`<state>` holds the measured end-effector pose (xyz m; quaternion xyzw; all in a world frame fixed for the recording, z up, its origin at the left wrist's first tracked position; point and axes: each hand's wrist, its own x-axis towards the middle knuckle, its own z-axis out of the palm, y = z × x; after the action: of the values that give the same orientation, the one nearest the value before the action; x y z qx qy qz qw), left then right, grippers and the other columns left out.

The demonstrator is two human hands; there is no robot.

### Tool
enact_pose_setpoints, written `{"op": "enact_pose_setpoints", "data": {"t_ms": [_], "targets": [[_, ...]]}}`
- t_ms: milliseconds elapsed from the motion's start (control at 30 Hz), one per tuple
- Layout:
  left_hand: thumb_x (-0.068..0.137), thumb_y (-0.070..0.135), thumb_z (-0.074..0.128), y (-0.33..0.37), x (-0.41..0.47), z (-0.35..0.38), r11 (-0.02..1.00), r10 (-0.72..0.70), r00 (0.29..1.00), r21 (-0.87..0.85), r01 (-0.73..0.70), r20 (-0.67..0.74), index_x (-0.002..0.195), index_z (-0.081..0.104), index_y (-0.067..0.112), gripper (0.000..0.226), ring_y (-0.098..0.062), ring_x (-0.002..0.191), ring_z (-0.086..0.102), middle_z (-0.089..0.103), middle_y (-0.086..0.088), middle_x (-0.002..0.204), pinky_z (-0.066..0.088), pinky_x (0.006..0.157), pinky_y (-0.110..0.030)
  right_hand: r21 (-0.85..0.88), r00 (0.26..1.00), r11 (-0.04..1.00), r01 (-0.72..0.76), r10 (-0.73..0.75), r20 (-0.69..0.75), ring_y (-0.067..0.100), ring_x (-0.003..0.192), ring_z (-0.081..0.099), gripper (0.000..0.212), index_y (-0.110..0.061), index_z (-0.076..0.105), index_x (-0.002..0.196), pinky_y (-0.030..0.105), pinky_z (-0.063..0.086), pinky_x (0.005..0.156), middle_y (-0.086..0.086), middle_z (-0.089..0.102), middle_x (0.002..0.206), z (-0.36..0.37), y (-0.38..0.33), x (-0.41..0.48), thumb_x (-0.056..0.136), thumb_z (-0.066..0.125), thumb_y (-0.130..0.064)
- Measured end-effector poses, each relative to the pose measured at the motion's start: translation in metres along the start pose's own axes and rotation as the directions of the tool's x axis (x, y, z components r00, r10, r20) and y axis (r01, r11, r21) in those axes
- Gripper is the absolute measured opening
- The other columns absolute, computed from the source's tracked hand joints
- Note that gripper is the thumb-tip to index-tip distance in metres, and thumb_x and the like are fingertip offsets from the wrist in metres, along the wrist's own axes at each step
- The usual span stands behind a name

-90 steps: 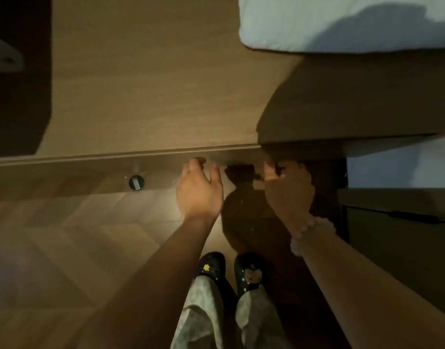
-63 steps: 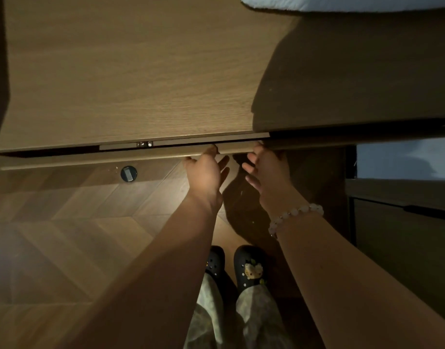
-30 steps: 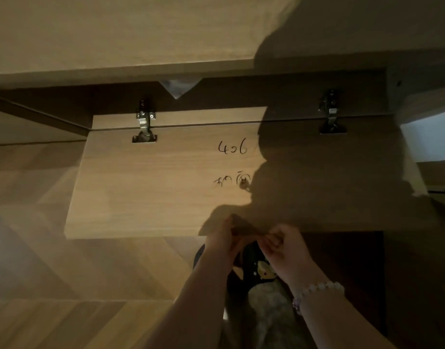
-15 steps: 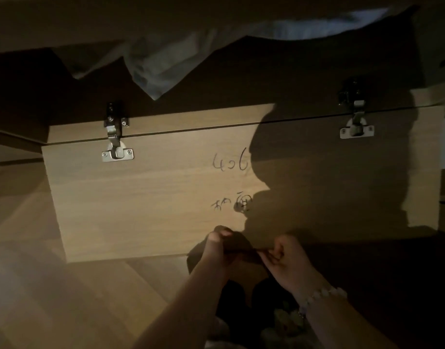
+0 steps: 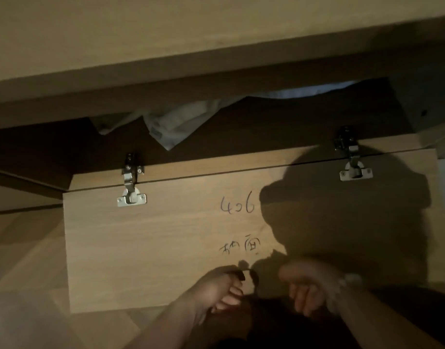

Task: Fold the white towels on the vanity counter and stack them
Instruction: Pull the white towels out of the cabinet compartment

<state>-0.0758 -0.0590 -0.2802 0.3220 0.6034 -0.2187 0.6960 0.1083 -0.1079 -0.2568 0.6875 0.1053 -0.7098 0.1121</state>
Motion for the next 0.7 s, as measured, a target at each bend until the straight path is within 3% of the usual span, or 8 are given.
{"op": "enact_pose_setpoints", "data": {"t_ms": [67, 133, 200, 300, 467, 567, 633, 700], "targets": [[0.095, 0.017, 0.044, 0.026, -0.017, -0.017, 0.994, 0.094, 0.995, 0.056, -0.095, 0.023, 0.109, 0.055, 0.017, 0.018, -0.014, 0.063, 0.069, 0.071, -0.005, 0.076, 0.053, 0.054, -0.019, -0.151, 0.975, 0.979, 0.137, -0.16, -0.153, 0.018, 0.056, 0.055, 0.035, -0.004, 0.051, 0.07, 0.023, 0.046, 0.051, 0.007, 0.057, 0.061, -0.009, -0.036, -0.022, 0.095, 0.041, -0.026], [0.096, 0.015, 0.046, 0.059, -0.027, -0.039, 0.956, 0.29, 0.956, 0.053, -0.287, -0.052, 0.1, 0.057, 0.011, 0.012, -0.015, 0.056, 0.066, 0.069, -0.005, 0.067, 0.053, 0.051, -0.02, -0.299, 0.856, 0.925, 0.234, -0.342, -0.387, 0.02, 0.07, 0.058, 0.032, -0.008, 0.055, 0.077, 0.027, 0.048, 0.068, 0.006, 0.059, 0.074, -0.013, -0.077, -0.04, 0.095, 0.041, -0.031], [0.096, 0.012, 0.048, 0.092, -0.028, -0.062, 0.877, 0.476, 0.841, 0.061, -0.477, -0.257, 0.089, 0.06, 0.006, 0.015, -0.02, 0.055, 0.062, 0.066, -0.011, 0.07, 0.054, 0.054, -0.026, -0.441, 0.634, 0.853, 0.278, -0.508, -0.583, 0.019, 0.08, 0.057, 0.026, -0.013, 0.057, 0.088, 0.029, 0.048, 0.073, 0.003, 0.057, 0.081, -0.018, -0.112, -0.054, 0.092, 0.047, -0.036], [0.092, 0.013, 0.052, 0.125, -0.03, -0.091, 0.784, 0.604, 0.615, 0.237, -0.574, -0.507, 0.085, 0.064, 0.008, 0.015, -0.027, 0.076, 0.065, 0.068, -0.017, 0.086, 0.056, 0.079, -0.042, -0.57, 0.399, 0.745, 0.346, -0.667, -0.63, 0.019, 0.083, 0.055, 0.025, -0.016, 0.059, 0.104, 0.029, 0.045, 0.068, 0.002, 0.057, 0.088, -0.026, -0.139, -0.065, 0.09, 0.053, -0.035], [0.093, 0.019, 0.055, 0.134, -0.035, -0.106, 0.737, 0.648, 0.405, 0.399, -0.545, -0.645, 0.07, 0.052, 0.014, 0.023, -0.016, 0.073, 0.055, 0.059, -0.003, 0.076, 0.044, 0.059, -0.021, -0.678, 0.257, 0.683, 0.272, -0.73, -0.633, 0.025, 0.097, 0.056, 0.034, -0.019, 0.055, 0.118, 0.032, 0.043, 0.073, 0.006, 0.058, 0.104, -0.043, -0.15, -0.067, 0.092, 0.049, -0.039], [0.092, 0.017, 0.056, 0.131, -0.031, -0.106, 0.741, 0.614, 0.335, 0.374, -0.558, -0.715, 0.096, 0.056, 0.008, 0.01, -0.018, 0.084, 0.054, 0.055, -0.006, 0.089, 0.043, 0.07, -0.025, -0.659, 0.177, 0.705, 0.262, -0.707, -0.685, 0.031, 0.11, 0.055, 0.036, -0.017, 0.054, 0.121, 0.032, 0.042, 0.077, 0.011, 0.058, 0.117, -0.053, -0.142, -0.067, 0.091, 0.051, -0.036], [0.092, 0.015, 0.054, 0.134, -0.028, -0.104, 0.737, 0.623, 0.284, 0.426, -0.524, -0.729, 0.1, 0.058, 0.005, 0.013, -0.02, 0.083, 0.059, 0.058, -0.012, 0.092, 0.047, 0.063, -0.017, -0.609, 0.132, 0.724, 0.324, -0.672, -0.728, 0.029, 0.105, 0.056, 0.034, -0.015, 0.056, 0.118, 0.031, 0.041, 0.072, 0.011, 0.059, 0.113, -0.055, -0.129, -0.061, 0.09, 0.054, -0.033], [0.093, 0.017, 0.053, 0.145, -0.024, -0.107, 0.726, 0.657, 0.215, 0.532, -0.436, -0.722, 0.111, 0.056, 0.002, 0.024, -0.027, 0.099, 0.059, 0.06, -0.017, 0.111, 0.05, 0.082, -0.022, -0.583, 0.119, 0.716, 0.383, -0.664, -0.738, 0.028, 0.103, 0.057, 0.034, -0.012, 0.055, 0.118, 0.033, 0.045, 0.072, 0.01, 0.059, 0.112, -0.054, -0.117, -0.052, 0.089, 0.057, -0.03]]}}
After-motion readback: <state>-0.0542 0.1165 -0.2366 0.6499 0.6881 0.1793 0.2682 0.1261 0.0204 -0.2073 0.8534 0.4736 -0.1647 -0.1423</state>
